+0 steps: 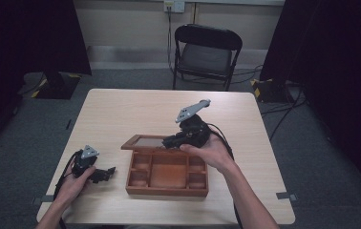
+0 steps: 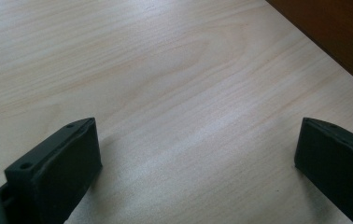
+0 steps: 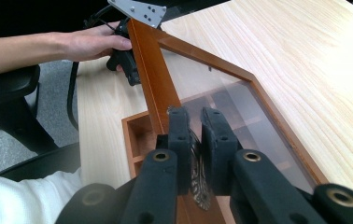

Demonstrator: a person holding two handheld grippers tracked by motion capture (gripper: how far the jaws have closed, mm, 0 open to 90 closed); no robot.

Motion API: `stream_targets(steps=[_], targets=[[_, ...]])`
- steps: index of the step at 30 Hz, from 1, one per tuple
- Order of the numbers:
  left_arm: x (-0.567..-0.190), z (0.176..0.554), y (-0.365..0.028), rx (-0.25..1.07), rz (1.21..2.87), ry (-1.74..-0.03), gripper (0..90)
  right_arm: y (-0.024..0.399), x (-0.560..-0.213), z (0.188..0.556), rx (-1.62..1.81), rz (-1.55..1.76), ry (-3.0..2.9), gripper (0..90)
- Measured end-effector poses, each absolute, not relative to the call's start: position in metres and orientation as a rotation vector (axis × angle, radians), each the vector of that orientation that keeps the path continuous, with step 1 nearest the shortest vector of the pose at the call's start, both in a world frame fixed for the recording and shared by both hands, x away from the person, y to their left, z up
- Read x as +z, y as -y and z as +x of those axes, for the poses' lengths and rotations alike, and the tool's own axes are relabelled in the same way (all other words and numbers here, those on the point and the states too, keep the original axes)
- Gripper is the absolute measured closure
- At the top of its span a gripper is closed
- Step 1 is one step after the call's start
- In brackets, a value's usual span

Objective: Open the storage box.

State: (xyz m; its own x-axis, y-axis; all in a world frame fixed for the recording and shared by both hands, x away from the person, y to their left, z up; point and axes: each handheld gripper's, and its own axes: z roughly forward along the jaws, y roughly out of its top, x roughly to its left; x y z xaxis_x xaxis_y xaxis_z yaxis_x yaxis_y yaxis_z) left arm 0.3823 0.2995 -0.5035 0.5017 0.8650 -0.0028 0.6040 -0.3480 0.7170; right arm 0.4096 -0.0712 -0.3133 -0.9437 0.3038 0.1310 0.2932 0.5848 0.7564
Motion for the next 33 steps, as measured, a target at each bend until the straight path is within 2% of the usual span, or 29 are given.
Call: stream_targets(steps=[33], targets=[[-0.504,0.382,-0.299,0.502,2.079,-1.199,0.0,0.07,-0.305,0.423,1.322,0.534,-2.8,83.3]])
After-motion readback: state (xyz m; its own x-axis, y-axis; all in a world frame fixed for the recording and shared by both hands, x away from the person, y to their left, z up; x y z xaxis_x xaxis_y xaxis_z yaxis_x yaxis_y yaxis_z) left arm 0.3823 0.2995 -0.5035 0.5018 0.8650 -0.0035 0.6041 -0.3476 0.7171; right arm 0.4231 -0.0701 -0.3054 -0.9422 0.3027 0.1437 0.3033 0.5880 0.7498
